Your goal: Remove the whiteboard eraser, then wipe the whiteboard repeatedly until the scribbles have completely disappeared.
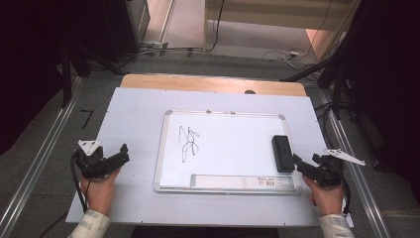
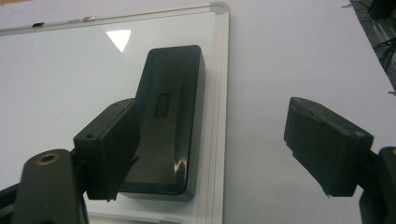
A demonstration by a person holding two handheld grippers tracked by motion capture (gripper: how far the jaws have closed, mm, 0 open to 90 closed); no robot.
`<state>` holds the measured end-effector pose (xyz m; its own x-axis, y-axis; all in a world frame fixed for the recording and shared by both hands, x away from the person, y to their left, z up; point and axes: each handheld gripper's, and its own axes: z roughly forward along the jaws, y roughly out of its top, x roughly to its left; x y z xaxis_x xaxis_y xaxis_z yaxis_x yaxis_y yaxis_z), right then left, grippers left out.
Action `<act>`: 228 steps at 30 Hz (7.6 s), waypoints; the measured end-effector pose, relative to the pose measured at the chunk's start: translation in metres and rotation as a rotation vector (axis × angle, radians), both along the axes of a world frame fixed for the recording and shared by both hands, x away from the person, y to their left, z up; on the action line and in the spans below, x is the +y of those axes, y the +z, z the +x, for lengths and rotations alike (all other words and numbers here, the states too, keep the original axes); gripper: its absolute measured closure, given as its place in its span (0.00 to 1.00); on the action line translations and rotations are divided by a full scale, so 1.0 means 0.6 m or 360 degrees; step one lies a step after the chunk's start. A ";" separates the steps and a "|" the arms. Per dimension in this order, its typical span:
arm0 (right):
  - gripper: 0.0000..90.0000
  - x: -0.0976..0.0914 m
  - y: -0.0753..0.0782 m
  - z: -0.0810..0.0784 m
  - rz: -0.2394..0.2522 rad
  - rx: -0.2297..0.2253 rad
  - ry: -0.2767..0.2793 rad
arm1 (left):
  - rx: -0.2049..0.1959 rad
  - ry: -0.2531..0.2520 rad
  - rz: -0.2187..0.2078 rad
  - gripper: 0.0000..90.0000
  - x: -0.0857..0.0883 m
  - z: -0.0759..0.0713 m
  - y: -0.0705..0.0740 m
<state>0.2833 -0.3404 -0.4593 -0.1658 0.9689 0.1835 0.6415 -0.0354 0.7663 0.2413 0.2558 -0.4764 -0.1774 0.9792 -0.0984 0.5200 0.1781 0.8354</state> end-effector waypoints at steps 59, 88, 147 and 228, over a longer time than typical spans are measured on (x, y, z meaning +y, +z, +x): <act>0.40 0.108 -0.045 0.094 -0.0331 0.0248 0.0000 | 0.0019 -0.0012 -0.0011 0.09 -0.001 0.002 -0.003; 0.42 0.107 -0.047 0.091 -0.0316 0.0215 -0.0001 | 0.0033 -0.0011 -0.0036 0.09 0.001 0.003 -0.005; 0.41 0.293 0.012 0.070 -0.0157 0.0021 0.0423 | 0.0018 0.0004 -0.0060 0.09 0.016 -0.010 -0.004; 0.41 0.496 -0.016 0.084 -0.0224 0.0053 0.0752 | 0.0013 -0.0032 -0.0072 0.09 0.010 -0.009 -0.004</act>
